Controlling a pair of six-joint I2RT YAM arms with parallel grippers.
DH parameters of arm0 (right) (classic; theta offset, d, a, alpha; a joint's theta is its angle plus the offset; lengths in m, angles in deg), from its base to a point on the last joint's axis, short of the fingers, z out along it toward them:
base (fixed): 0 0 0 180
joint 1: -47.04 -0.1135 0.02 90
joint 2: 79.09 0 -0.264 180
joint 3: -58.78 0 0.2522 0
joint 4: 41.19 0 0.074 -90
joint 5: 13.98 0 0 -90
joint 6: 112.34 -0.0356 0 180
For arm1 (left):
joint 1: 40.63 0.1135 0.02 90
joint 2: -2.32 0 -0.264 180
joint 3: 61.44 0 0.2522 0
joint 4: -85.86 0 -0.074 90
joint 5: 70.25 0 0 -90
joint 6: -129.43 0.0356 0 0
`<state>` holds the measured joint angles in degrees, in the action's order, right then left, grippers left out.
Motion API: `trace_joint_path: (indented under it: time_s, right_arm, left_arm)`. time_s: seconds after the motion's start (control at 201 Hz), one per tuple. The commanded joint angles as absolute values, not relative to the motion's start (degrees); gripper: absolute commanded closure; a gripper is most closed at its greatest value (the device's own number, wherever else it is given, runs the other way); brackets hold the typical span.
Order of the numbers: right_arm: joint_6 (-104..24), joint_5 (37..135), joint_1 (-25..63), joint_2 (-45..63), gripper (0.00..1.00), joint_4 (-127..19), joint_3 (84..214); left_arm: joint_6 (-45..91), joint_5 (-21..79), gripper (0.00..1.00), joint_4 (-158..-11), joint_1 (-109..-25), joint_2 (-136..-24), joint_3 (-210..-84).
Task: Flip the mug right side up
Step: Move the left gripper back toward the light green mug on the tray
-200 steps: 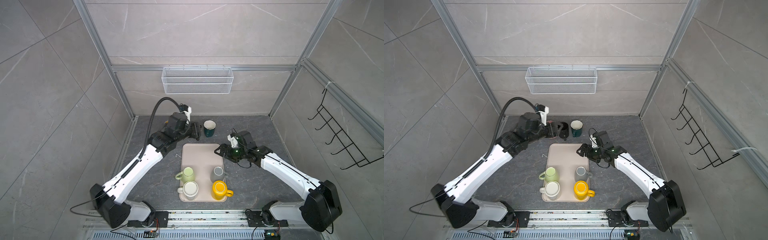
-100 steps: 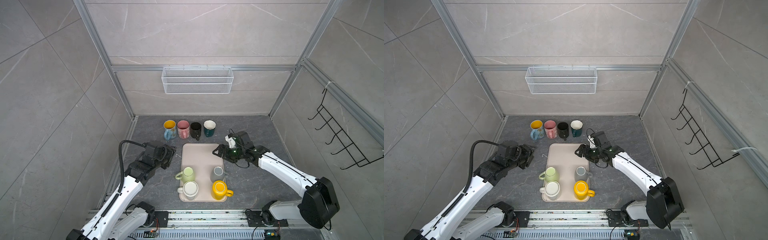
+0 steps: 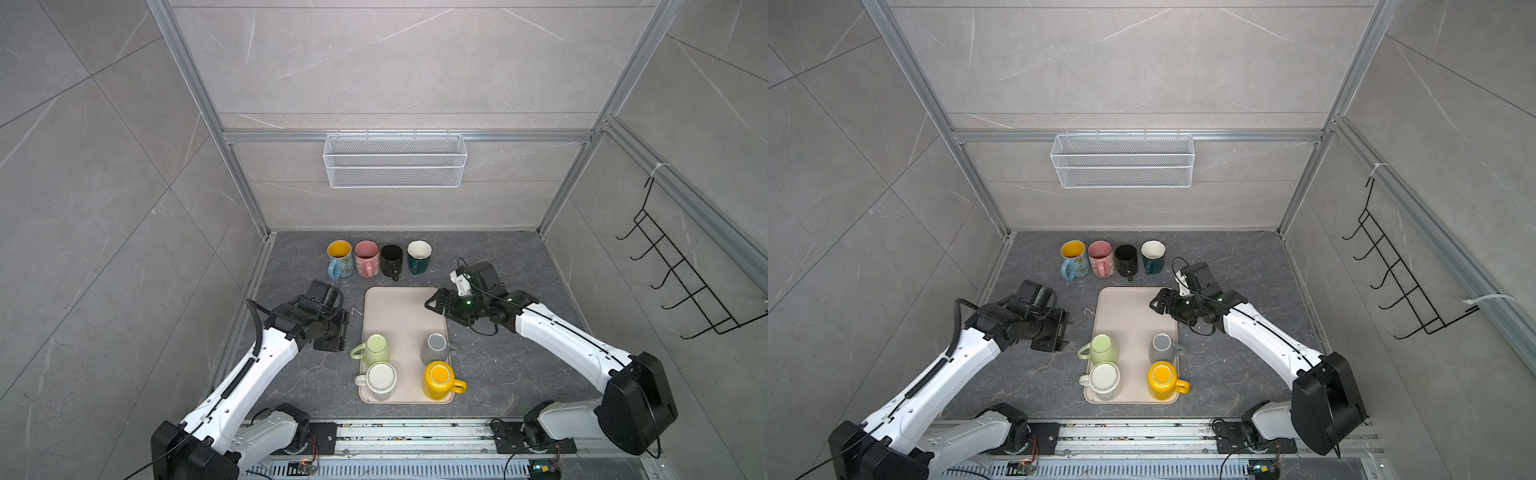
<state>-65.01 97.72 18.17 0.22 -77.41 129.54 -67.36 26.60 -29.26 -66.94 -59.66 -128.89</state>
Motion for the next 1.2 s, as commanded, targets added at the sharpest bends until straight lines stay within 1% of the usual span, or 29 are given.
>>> trace_joint_path:
  time_s: [0.0, 0.274, 0.538, 0.806, 0.936, 1.2]
  right_arm:
    - [-64.73, 96.55, 17.85, 1.15, 0.17, -78.82, 131.06]
    - [-64.70, 96.38, 17.86, 2.81, 0.17, -78.97, 131.16]
    - [-64.53, 96.47, 17.81, 3.81, 0.17, -79.01, 131.52]
    - [-64.66, 96.24, 17.83, 4.23, 0.17, -79.08, 131.07]
    - [-64.63, 96.24, 17.86, 4.71, 0.17, -79.03, 131.24]
    - [-64.71, 96.16, 17.85, 5.28, 0.17, -79.14, 131.52]
  left_arm:
    - [-74.98, 31.59, 0.48, -32.49, -66.83, -60.08, -125.69]
    - [-76.59, 31.96, 0.49, -33.90, -66.82, -62.18, -124.34]
    - [-75.10, 36.39, 0.51, -38.00, -66.83, -67.78, -125.22]
    - [-73.84, 38.20, 0.54, -38.19, -66.83, -70.43, -125.35]
    - [-73.93, 38.60, 0.58, -38.99, -66.80, -71.14, -124.84]
    - [-71.90, 40.94, 0.63, -40.44, -66.82, -74.17, -125.47]
